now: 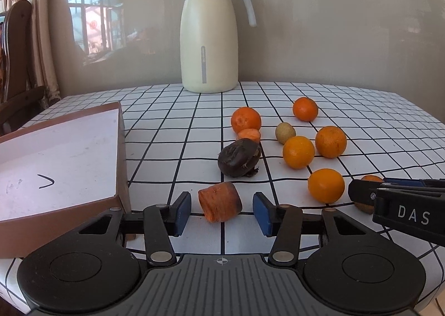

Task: Organize fruits
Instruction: 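Grasp the orange carrot piece with the left tool while the right tool grasps a brownish tangerine, then carry the carrot piece with the left tool while the right tool carries the tangerine over the box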

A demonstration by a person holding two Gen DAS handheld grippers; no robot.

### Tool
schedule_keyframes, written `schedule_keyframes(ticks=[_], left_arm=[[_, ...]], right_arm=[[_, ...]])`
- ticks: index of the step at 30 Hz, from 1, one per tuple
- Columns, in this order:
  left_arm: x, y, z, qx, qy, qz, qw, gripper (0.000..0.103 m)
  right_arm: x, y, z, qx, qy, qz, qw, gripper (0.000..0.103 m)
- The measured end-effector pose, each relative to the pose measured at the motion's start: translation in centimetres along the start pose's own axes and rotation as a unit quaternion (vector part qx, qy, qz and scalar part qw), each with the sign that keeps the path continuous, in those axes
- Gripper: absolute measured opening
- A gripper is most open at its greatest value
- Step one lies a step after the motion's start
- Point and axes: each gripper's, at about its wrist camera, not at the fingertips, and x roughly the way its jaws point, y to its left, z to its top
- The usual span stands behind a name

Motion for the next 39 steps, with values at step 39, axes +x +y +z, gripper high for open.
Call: schedule_keyframes(ticks=[39], left_arm=[[-6.6, 3.4, 0.0, -0.012, -0.074, 0.006, 0.9971, 0.029]], right_arm=[[-4.8, 1.3, -0.3, -0.014, -0.065, 0.049, 0.997, 0.027]])
